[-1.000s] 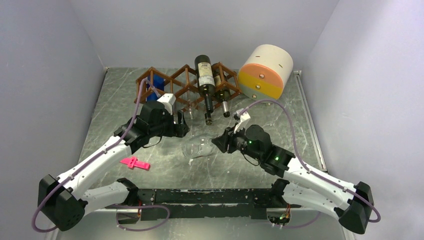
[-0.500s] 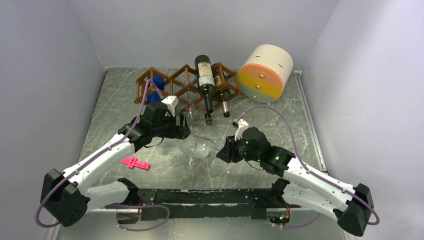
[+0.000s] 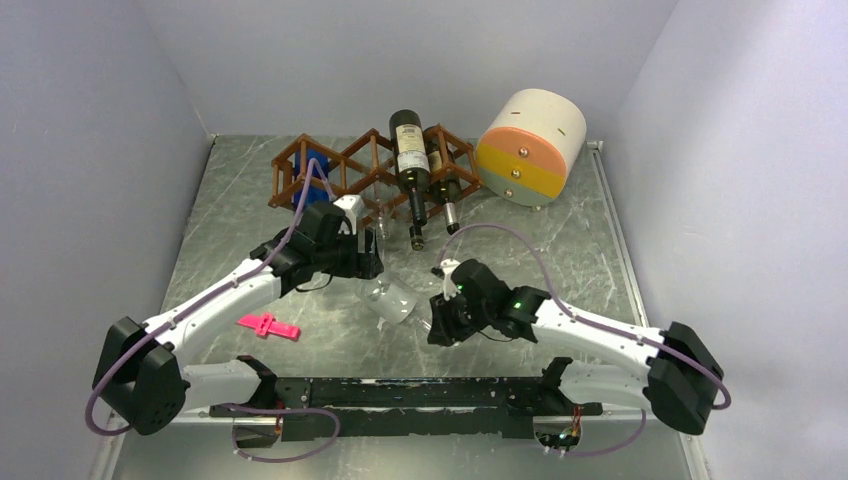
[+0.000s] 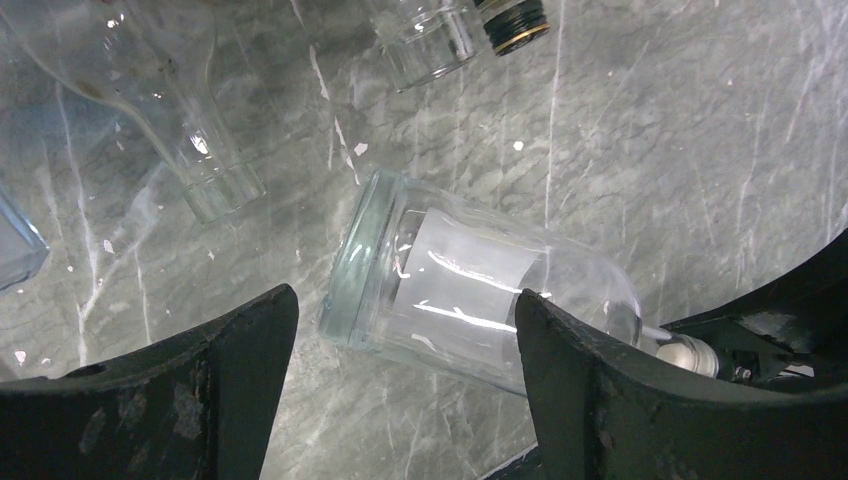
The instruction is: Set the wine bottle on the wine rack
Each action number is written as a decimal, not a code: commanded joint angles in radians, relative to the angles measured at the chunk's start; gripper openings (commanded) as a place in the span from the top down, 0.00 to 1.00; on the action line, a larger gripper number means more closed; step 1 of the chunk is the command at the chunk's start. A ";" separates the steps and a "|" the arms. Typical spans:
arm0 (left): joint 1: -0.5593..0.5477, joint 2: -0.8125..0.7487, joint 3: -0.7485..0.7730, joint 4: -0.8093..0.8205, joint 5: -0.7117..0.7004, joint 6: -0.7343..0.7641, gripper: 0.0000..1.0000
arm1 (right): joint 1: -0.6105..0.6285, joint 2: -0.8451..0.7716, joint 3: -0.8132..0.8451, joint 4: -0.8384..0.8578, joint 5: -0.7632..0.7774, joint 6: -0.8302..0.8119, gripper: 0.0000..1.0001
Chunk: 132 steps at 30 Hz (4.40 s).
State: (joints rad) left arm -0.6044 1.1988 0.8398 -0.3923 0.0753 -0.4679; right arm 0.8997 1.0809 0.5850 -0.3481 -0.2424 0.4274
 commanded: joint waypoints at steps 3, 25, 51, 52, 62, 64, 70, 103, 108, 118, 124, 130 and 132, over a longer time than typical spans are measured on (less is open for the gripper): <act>0.006 0.036 0.053 0.021 -0.012 0.012 0.18 | 0.114 0.118 0.066 0.005 0.161 -0.015 1.00; 0.005 0.130 -0.010 0.061 0.075 0.012 0.34 | 0.168 0.299 0.105 0.051 0.322 -0.043 0.65; 0.005 0.151 -0.036 0.056 0.075 0.021 0.49 | 0.173 0.426 0.161 0.188 0.385 -0.068 0.52; 0.006 0.151 -0.036 0.056 0.076 0.021 0.49 | 0.173 0.435 0.162 0.196 0.386 -0.069 0.52; 0.005 0.138 -0.057 0.064 0.095 0.016 0.52 | 0.175 0.472 0.140 0.261 0.400 -0.087 0.57; 0.005 0.135 -0.061 0.067 0.103 0.014 0.53 | 0.176 0.466 0.130 0.266 0.415 -0.086 0.66; 0.005 0.112 -0.053 0.058 0.104 0.012 0.54 | 0.176 0.400 0.122 0.262 0.430 -0.093 1.00; 0.006 -0.579 0.222 -0.176 -0.442 0.044 0.23 | 0.176 -0.023 0.405 0.186 0.318 -0.102 1.00; 0.005 -0.587 0.243 -0.268 -0.516 -0.081 0.02 | 0.176 0.138 0.639 0.216 0.447 -0.008 1.00; 0.006 -0.601 0.280 -0.438 -0.561 -0.183 0.00 | 0.175 0.553 1.122 0.184 0.689 0.148 1.00; 0.006 -0.700 0.264 -0.405 -0.536 -0.076 0.00 | 0.160 0.719 1.290 0.165 0.771 0.219 1.00; 0.006 -0.700 0.278 -0.448 -0.556 -0.074 0.00 | 0.106 0.832 1.392 0.101 0.720 0.305 1.00; 0.005 -0.700 0.267 -0.449 -0.542 -0.075 0.00 | 0.095 0.857 1.407 0.090 0.704 0.324 1.00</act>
State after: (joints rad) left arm -0.5957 0.4919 1.1034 -0.8120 -0.4652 -0.5644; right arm 1.0260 1.9537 1.8851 -0.3954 0.4206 0.6926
